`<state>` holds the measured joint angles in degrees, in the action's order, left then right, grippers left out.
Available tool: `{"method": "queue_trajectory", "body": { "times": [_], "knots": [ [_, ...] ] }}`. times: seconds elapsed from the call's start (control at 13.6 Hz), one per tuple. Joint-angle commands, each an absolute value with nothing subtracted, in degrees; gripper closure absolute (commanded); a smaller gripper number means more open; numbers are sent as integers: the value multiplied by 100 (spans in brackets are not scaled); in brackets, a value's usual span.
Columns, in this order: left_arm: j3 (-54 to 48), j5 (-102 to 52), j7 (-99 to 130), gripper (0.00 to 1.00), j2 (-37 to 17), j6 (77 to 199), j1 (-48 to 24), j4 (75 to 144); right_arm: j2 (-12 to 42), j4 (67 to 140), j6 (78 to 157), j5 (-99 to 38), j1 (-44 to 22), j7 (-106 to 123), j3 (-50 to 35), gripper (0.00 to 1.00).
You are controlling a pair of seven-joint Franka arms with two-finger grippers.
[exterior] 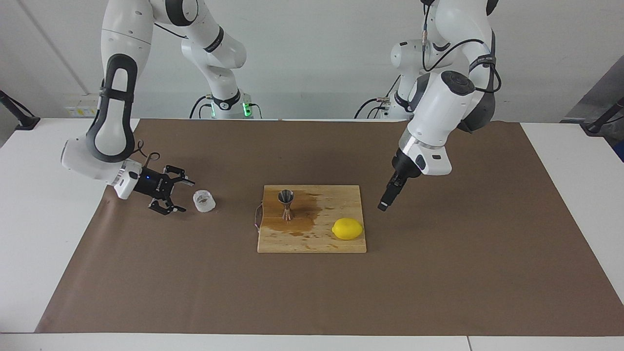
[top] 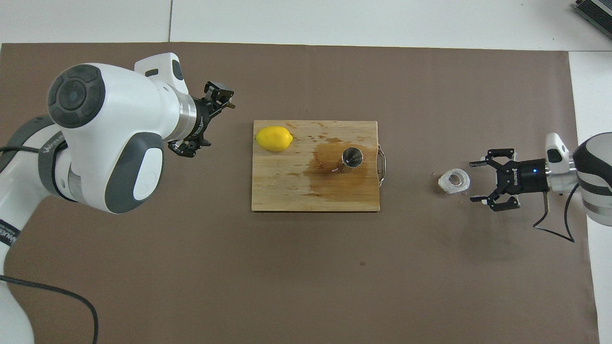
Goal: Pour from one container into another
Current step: 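Retract the left gripper while the right gripper reaches the white cup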
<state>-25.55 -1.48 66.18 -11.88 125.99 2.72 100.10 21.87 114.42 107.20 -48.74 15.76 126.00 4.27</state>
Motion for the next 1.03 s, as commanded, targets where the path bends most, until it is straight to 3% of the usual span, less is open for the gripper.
{"method": "queue_trajectory", "body": {
  "times": [0.0,0.59,0.96],
  "knots": [
    [-2488,44,4841,0,-994,12191,606,10011,2294,11434,10810,-5352,1486,13077,387,0],
    [-758,44,2296,0,-571,11576,194,9678,2294,11821,10969,-5388,1389,13482,378,0],
    [-580,61,292,0,-159,10689,167,9351,2285,11865,11065,-5590,1371,13561,378,0]
  ]
}}
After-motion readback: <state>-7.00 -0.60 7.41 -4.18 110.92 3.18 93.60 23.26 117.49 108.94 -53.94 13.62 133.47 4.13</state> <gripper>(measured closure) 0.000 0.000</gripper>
